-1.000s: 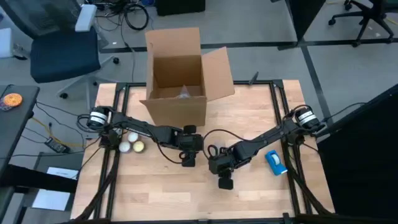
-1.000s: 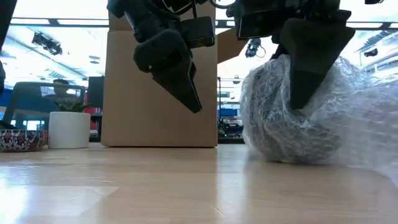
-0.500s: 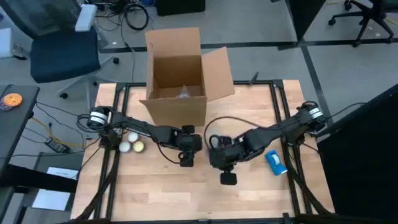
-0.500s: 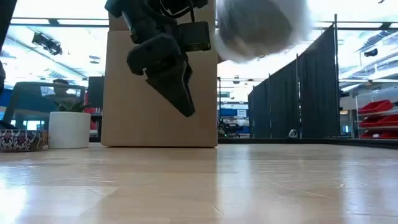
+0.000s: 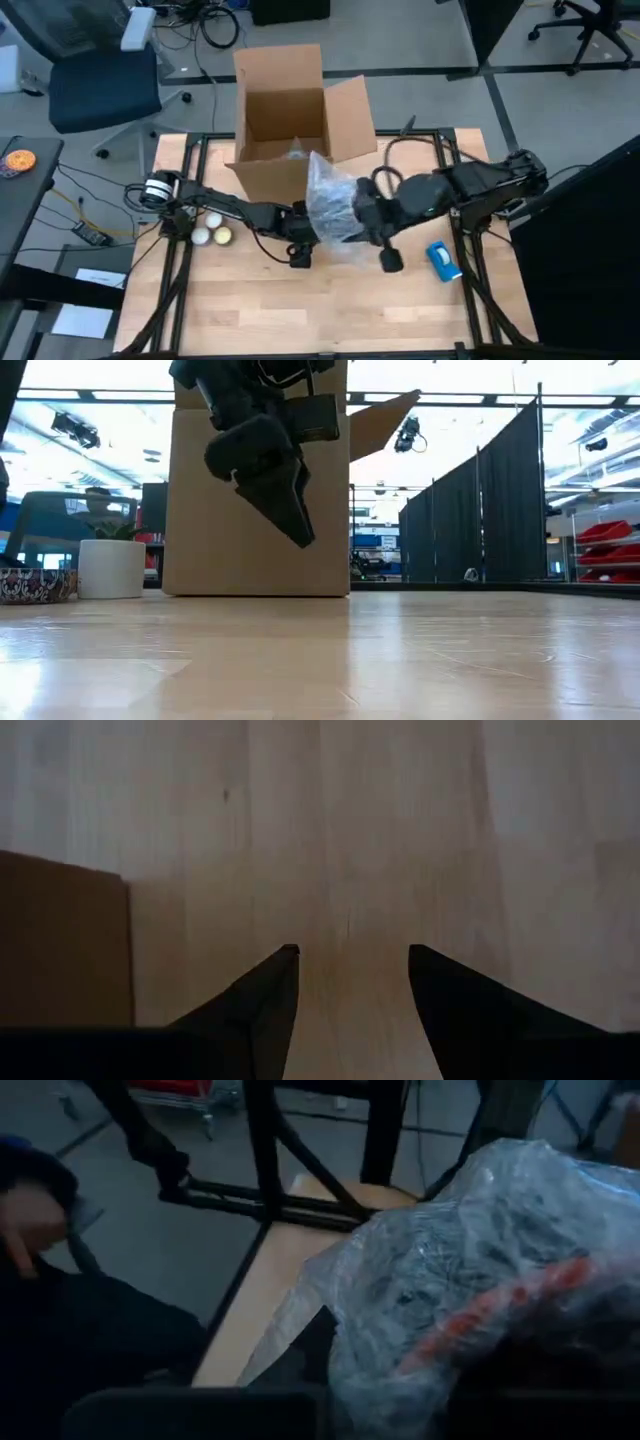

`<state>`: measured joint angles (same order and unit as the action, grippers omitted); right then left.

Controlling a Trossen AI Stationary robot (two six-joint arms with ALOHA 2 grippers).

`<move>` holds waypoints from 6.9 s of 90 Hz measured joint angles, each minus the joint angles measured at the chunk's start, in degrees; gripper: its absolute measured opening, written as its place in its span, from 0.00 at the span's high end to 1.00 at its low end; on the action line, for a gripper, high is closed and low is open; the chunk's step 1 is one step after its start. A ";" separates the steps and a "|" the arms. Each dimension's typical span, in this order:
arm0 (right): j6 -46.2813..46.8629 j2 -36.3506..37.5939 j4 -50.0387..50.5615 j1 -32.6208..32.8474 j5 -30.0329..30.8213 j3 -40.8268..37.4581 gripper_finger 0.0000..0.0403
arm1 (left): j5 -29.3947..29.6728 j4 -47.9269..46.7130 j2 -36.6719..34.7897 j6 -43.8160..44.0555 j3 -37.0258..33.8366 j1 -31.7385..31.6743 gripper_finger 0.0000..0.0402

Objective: Wrap mug
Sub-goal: Put the wrapped black mug into the box

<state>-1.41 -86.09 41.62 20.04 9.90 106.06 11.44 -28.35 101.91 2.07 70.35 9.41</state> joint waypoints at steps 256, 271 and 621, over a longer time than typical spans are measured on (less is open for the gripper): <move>-12.70 -16.68 -15.43 -37.72 -21.39 -0.55 0.97 | -1.40 59.14 0.00 7.21 -0.07 0.35 0.57; -13.54 -16.67 -7.48 -37.42 -20.27 -0.55 0.97 | -1.40 59.16 0.00 7.21 -0.07 0.35 0.57; -0.94 -25.87 8.25 -33.10 -11.96 -3.81 0.53 | 24.77 12.27 -38.10 2.68 -3.78 25.20 0.57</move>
<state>-2.35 -111.96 49.87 -13.06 -2.06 102.25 36.21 -16.08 63.81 4.75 66.57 34.61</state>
